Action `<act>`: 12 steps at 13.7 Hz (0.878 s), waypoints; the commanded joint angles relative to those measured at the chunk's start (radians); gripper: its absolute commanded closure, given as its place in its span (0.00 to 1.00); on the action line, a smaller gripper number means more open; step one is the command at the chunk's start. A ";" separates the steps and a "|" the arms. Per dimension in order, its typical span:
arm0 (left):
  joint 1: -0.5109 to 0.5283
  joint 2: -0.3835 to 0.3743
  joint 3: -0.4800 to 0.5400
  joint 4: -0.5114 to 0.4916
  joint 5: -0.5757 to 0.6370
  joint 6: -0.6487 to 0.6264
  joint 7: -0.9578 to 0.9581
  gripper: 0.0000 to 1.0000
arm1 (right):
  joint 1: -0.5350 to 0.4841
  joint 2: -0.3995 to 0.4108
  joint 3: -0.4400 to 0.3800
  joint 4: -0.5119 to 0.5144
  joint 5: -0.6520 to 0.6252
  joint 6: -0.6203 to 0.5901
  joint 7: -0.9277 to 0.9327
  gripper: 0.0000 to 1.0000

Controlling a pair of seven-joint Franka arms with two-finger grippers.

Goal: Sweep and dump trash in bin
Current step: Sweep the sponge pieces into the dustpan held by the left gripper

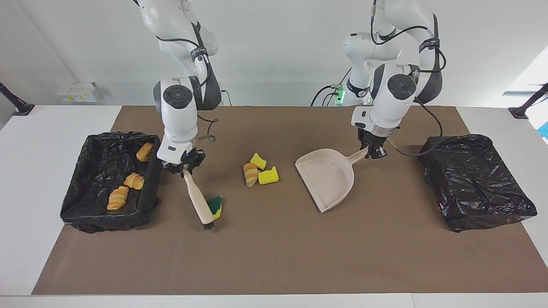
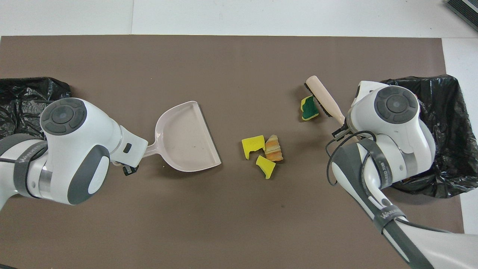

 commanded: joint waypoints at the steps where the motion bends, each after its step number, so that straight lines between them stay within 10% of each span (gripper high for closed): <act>1: -0.024 -0.040 0.014 -0.052 0.006 0.024 -0.025 1.00 | -0.002 0.044 0.011 0.025 -0.077 0.026 -0.103 1.00; 6: -0.024 -0.044 0.014 -0.058 0.006 0.020 -0.028 1.00 | 0.036 -0.017 0.034 -0.060 0.009 -0.055 -0.240 1.00; 12: -0.120 -0.060 0.011 -0.058 0.006 -0.019 -0.057 1.00 | 0.191 -0.072 0.038 -0.081 0.179 -0.172 0.050 1.00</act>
